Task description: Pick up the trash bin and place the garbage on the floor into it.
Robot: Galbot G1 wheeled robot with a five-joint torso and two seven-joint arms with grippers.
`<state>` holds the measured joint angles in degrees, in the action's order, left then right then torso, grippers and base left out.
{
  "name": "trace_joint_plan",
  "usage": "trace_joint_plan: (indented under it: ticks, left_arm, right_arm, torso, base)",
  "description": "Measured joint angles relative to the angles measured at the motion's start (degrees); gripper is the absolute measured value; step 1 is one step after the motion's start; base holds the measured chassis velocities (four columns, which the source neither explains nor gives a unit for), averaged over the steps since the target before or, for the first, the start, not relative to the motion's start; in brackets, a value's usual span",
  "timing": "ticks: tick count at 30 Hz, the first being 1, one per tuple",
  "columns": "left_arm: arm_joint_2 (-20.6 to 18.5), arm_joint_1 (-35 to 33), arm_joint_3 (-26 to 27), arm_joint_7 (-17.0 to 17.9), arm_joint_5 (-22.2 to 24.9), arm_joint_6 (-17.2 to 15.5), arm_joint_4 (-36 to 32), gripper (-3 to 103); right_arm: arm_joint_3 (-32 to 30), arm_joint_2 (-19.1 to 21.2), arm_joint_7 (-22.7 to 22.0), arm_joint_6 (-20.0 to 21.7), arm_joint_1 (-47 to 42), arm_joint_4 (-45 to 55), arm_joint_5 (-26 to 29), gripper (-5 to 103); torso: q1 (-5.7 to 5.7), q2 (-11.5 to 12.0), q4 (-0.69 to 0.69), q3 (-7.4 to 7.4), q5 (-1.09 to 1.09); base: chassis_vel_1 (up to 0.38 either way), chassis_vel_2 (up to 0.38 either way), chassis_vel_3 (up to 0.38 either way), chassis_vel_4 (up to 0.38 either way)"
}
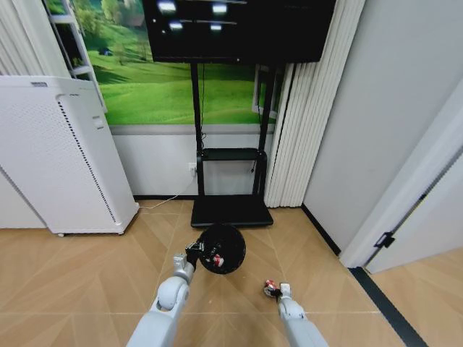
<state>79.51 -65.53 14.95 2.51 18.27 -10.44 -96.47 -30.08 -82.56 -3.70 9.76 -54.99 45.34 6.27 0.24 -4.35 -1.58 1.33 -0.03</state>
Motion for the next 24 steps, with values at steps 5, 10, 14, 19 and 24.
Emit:
trace_joint_plan:
  ticks: [5, 10, 14, 19, 24]
  left_arm:
    - [0.1, 0.2, -0.4, 0.3, 0.0, 0.0, 0.1, 7]
    - [0.1, 0.2, -0.8, 0.6, 0.0, 0.0, 0.1, 7]
    - [0.2, 0.3, -1.0, 0.7, 0.0, -0.1, 0.1, 7]
    - [0.2, 0.2, -0.7, 0.8, 0.0, -0.1, 0.1, 7]
    - [0.2, -0.3, 0.2, 0.6, -0.1, 0.0, 0.1, 7]
  right_arm:
    - [0.0, 0.0, 0.0, -0.2, -0.1, -0.1, 0.1, 82]
    - [0.0, 0.0, -0.1, -0.7, -0.5, -0.1, 0.3, 59]
    - [0.0, 0.1, -0.6, -1.0, -0.9, 0.3, 0.2, 47]
    - [-1.1, 0.3, -2.7, -0.1, -4.5, 8.0, 1.7, 42]
    - [-4.2, 1.0, -4.5, 2.3, -10.3, 25.0, 6.6, 41]
  torso:
    - [0.0, 0.0, 0.0, 0.0, 0.01]
    - [0.0, 0.0, 0.02, 0.0, 0.02]
    - [0.0, 0.0, 0.0, 0.01, 0.02]
    - [0.03, 0.1, -0.08, 0.08, 0.12]
    - [0.03, 0.0, -0.02, 0.04, 0.06]
  base:
    - [0.0, 0.0, 0.0, 0.0]
    - [0.0, 0.0, 0.0, 0.0]
    - [0.0, 0.0, 0.0, 0.0]
    - [0.0, 0.0, 0.0, 0.0]
    - [0.0, 0.0, 0.0, 0.0]
